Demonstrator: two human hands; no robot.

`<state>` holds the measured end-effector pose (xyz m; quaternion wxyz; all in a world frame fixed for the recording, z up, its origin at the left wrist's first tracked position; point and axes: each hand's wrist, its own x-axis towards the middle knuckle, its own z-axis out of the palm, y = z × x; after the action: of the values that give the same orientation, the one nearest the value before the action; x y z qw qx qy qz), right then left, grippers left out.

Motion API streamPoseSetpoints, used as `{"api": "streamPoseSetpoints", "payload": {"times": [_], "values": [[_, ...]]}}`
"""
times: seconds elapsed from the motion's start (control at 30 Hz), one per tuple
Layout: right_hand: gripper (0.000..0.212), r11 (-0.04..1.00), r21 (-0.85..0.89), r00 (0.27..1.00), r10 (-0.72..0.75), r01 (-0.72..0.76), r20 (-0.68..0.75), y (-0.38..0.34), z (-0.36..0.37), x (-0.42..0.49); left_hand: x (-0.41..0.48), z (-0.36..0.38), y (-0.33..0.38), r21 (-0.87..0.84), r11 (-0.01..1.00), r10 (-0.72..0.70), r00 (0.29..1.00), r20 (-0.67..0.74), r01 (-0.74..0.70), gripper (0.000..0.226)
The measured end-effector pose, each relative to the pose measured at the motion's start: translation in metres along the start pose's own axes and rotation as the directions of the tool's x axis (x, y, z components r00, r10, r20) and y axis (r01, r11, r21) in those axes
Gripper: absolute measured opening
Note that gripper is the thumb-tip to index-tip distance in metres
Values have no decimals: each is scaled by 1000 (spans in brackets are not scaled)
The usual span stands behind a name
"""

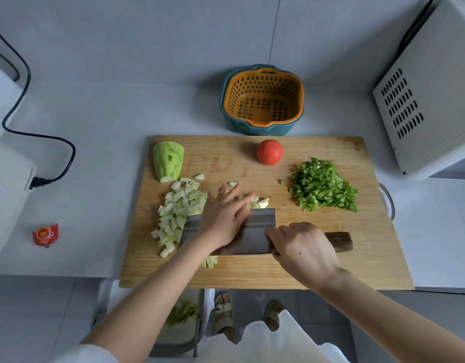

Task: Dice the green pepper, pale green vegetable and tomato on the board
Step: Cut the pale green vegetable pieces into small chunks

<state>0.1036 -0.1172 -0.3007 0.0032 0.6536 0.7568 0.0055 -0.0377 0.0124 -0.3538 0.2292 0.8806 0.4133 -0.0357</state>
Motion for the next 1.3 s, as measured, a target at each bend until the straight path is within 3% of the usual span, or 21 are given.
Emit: {"api": "streamPoseSetpoints", "payload": {"times": [0.13,0.2,0.33,0.4,0.47,0.63,0.8,0.9,1.2,1.3], "values": [[23,998,57,999,35,-34,-20,15,-7,-13,2,0,-43,165,982,-92,996,-14,93,43],[21,992,102,997,72,-71,-5,25,-10,-23,-2,5,-68,176,981,-66,996,-62,76,43],[17,891,292,937,340,-347,77,42,-15,-45,-5,4,-83,5,999,-40,966,-255,43,32],[6,791,375,874,454,-484,171,45,-14,-44,-5,-2,-83,-79,997,-39,911,-411,7,23],[16,720,434,838,505,-542,208,44,-6,-35,-6,-10,-83,-184,983,-109,845,-523,13,18],[18,598,418,720,646,-684,255,20,15,-3,-7,-23,-91,-369,924,-308,765,-566,98,20],[18,582,455,728,627,-674,277,-27,25,4,-14,-33,-106,-547,809,-546,616,-568,213,21],[18,576,506,758,577,-642,304,-56,28,10,-17,-34,-116,-622,747,-623,570,-535,233,25],[14,517,654,826,448,-552,343,-115,18,41,-19,-41,-135,-615,742,-634,579,-513,268,25],[17,486,668,807,496,-564,320,-108,10,39,-14,-46,-137,-513,819,-550,601,-579,256,20]]}}
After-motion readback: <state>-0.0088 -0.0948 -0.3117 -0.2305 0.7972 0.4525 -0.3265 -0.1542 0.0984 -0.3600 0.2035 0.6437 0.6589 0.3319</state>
